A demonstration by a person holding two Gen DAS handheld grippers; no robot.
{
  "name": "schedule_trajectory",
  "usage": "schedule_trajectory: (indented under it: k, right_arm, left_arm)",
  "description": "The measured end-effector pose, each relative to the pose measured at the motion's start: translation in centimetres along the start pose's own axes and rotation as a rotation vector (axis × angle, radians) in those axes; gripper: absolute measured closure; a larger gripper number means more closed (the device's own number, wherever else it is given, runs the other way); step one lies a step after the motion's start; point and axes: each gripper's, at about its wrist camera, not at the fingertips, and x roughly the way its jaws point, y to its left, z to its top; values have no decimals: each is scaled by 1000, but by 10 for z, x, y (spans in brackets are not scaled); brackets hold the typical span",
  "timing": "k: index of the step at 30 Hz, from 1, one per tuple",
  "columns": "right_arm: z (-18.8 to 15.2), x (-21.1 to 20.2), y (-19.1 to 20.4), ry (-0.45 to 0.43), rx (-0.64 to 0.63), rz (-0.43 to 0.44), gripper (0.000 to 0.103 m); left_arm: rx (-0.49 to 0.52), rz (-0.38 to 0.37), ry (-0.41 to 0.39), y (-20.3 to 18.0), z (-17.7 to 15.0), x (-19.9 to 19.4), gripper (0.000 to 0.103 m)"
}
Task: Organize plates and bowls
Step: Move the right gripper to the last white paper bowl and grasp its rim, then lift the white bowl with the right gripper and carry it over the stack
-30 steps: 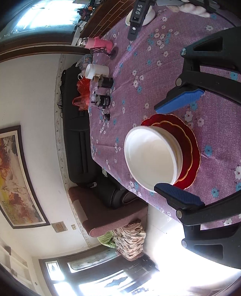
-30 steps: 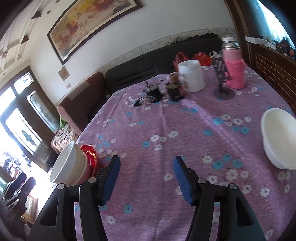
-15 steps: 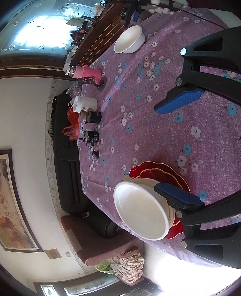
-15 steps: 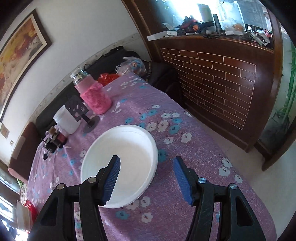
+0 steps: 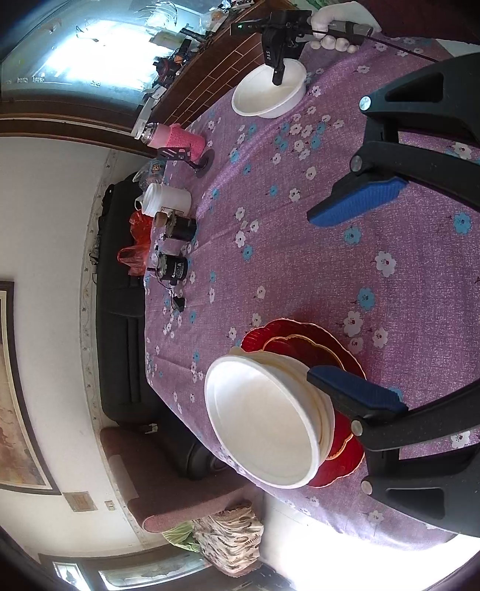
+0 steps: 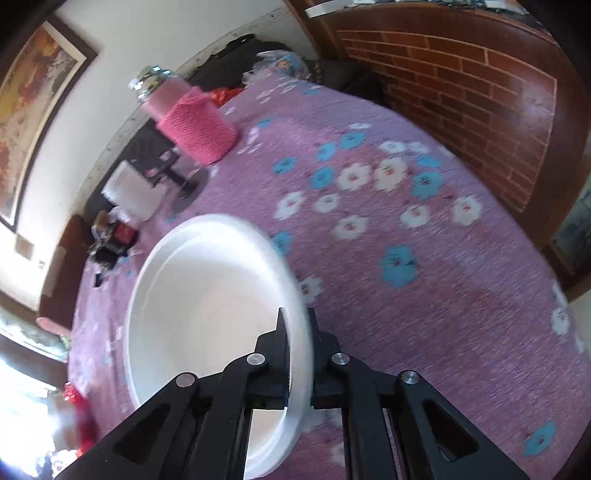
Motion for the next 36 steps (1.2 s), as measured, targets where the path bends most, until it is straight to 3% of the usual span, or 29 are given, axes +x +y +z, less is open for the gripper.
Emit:
schedule_trajectory:
  k: [5, 9, 13, 18, 22, 24, 27, 33, 36]
  right_arm:
    - [-21, -5, 51, 64, -130, 118, 96]
    - [-54, 4, 104, 163, -272, 217, 96]
    - [-95, 14, 147, 232, -423, 246, 96]
    - [-122, 25, 168, 189, -518, 176, 96]
    - [-123, 24, 167, 114, -515, 186, 93]
    - [-120, 23, 164, 83, -488, 204, 76]
    - [-115, 14, 155, 24, -451, 235, 59]
    - [-109, 4, 144, -60, -412, 213, 58]
    - [-107, 3, 138, -57, -384, 229, 58]
  left_arm:
    - [-27, -28, 33, 5, -3, 8, 26]
    - [-52, -35, 34, 9, -3, 8, 26]
    - [-54, -34, 40, 10, -5, 8, 26]
    - [-63, -38, 45, 10, -6, 7, 26]
    - [-62, -38, 46, 9, -6, 8, 26]
    - [-63, -34, 49, 8, -5, 10, 26]
    - [-60, -33, 62, 5, -5, 16, 26]
    - [-68, -71, 90, -4, -3, 23, 26]
    - [-50, -77, 99, -14, -1, 29, 26]
